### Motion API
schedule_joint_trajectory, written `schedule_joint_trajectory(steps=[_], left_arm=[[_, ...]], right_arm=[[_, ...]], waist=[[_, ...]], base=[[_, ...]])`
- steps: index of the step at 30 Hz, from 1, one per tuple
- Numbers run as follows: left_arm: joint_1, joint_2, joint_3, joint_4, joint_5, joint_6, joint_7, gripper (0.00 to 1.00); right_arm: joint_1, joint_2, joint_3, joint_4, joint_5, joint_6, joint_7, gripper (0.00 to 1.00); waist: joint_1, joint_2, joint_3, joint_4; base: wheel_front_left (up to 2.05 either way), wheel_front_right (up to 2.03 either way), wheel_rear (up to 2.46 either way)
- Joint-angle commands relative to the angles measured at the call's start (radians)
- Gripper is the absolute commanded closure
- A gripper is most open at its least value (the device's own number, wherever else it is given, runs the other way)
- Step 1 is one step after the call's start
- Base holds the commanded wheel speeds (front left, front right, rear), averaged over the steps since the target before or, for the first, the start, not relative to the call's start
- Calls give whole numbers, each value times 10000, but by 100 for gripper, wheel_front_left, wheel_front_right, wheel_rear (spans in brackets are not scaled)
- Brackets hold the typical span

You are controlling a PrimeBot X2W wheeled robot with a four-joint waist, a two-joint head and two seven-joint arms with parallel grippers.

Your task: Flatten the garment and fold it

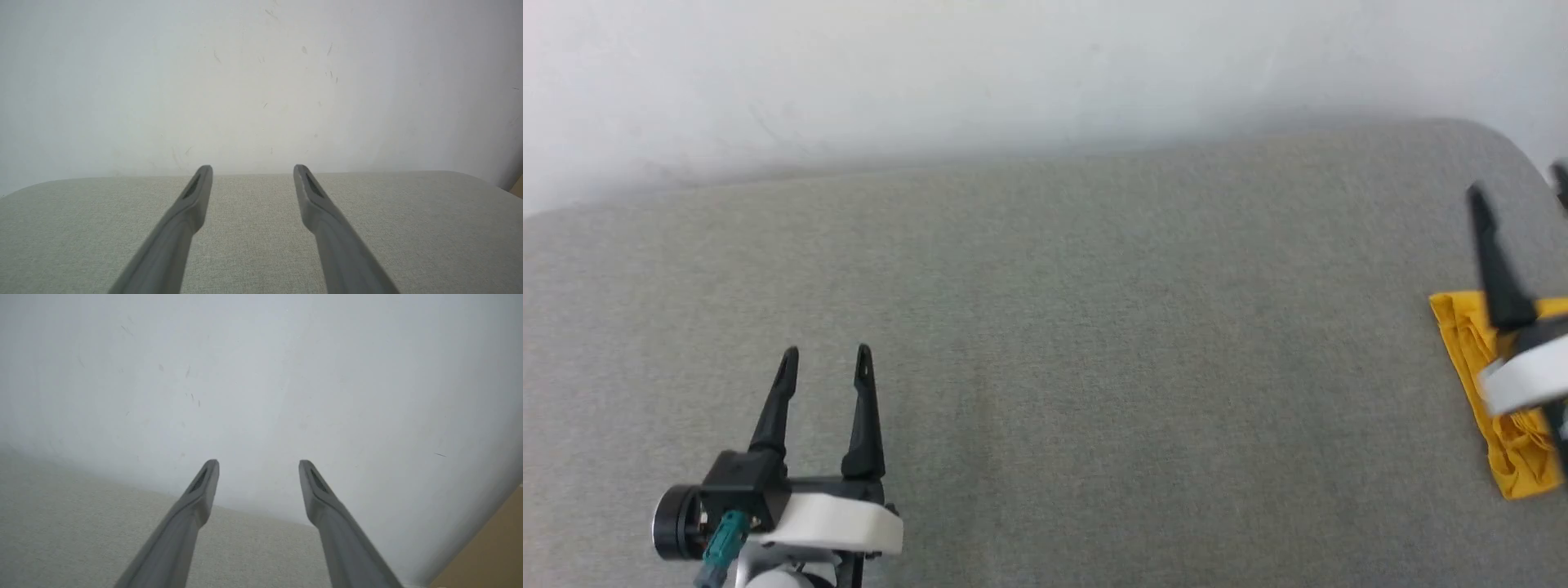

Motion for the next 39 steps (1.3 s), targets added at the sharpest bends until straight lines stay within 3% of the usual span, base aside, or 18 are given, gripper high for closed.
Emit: schedule_joint_trajectory(steps=[1,7,17,24,39], left_arm=[[146,-24,49,10,13,51,-47,0],[529,-55,205,110,-24,479,-47,0],[875,-52,-190,563,90,519,-47,0],[859,56,-190,834,186,432,-47,0],[886,11,-76,930,-76,470,-47,0]], right_arm=[[311,347,-98,-161,-86,-23,-68,0],[1812,1930,-258,-668,110,-23,-119,0],[3277,3333,-189,-3,-742,-23,-1006,0],[3553,3656,-14,453,-1338,-23,-1346,0],[3420,3744,-366,421,-1399,-23,-1488,0]], waist=[[2,0,-413,376],[2,0,-674,654],[2,0,-934,927],[2,0,-967,973],[2,0,-932,962]], base=[[0,0,0],[0,0,0],[0,0,0],[0,0,0],[0,0,0]])
